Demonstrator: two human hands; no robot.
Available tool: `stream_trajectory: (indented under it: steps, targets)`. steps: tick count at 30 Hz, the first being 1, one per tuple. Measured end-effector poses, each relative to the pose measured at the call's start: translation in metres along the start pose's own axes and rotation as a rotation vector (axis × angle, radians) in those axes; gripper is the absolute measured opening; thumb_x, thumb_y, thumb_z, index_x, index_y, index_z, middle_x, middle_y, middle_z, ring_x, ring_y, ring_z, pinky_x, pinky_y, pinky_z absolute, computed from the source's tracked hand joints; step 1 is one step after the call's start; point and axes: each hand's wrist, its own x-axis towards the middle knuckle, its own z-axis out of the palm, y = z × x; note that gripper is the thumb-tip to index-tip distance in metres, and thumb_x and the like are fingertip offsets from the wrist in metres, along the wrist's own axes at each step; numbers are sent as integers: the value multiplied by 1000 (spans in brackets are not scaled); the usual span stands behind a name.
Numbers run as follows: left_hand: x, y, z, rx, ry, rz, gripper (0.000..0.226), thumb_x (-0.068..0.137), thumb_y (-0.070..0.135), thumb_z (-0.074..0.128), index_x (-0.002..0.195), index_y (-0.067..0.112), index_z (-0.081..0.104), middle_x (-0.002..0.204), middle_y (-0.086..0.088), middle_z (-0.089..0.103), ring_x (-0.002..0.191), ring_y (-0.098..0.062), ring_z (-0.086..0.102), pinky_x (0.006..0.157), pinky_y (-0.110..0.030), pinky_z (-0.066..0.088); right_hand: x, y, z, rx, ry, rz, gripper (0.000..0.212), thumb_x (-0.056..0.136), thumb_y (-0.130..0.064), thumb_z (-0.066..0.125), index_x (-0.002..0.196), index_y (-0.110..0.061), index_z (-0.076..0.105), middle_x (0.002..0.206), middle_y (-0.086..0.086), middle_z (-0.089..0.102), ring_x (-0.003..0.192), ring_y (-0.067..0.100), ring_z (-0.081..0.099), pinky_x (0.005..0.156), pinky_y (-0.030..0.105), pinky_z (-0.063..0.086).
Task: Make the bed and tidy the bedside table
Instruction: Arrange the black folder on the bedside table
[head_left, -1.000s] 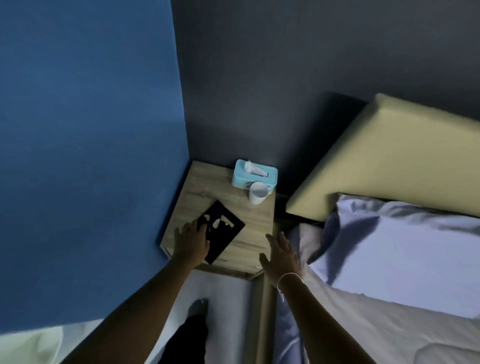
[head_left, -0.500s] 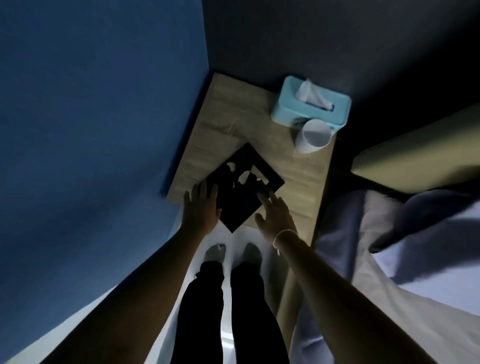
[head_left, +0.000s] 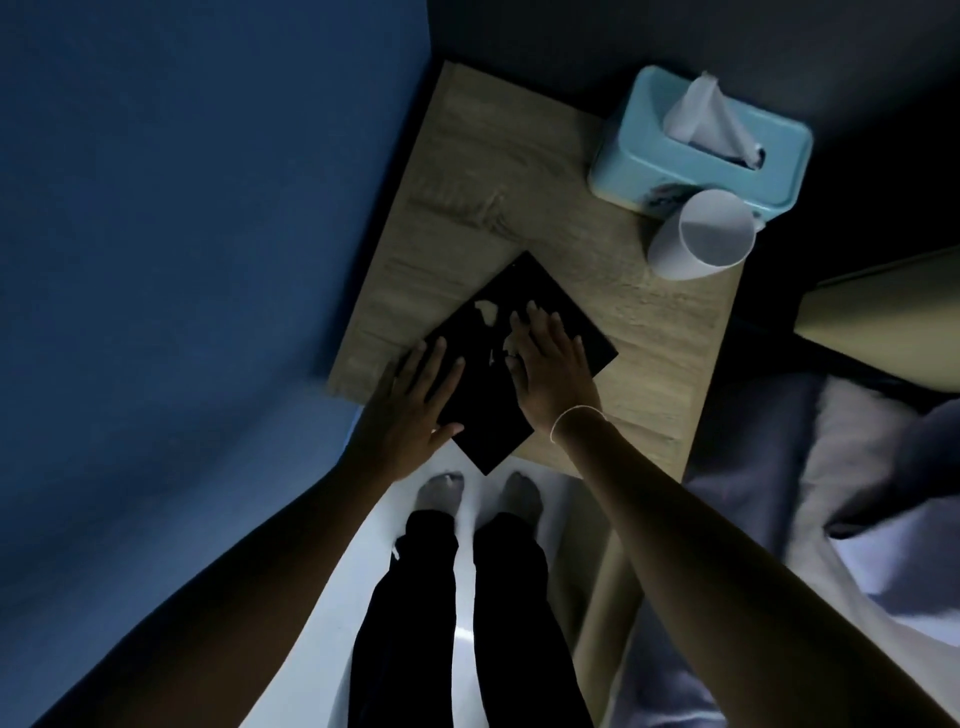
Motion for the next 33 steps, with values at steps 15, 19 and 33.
stream_trajectory:
  steps: [15,19,33]
  targets:
    - [9,-37,12,230,123,472,76,87,51,49,149,19,20,159,-9,-2,145,-27,9,117,-44,11,7,16,-23,263,-159,-13,72,90,-2,47,152,-26,19,162,-4,7,149,19,-3,120,48,3]
    - [10,-28,23,240,158,471,74,88,50,53,149,19,23,159,-9,-4,146,-26,7,117,-43,10,5,16,-24,384,-144,20,80,85,6,48,152,-28,19,162,-2,4,149,18,1,121,49,4]
    - [5,0,11,232,437,450,63,88,23,68,143,17,39,152,-7,32,139,-29,31,115,-48,21,2,28,-37,736,33,208,53,91,-3,55,140,-20,47,140,-4,52,127,12,48,110,22,33]
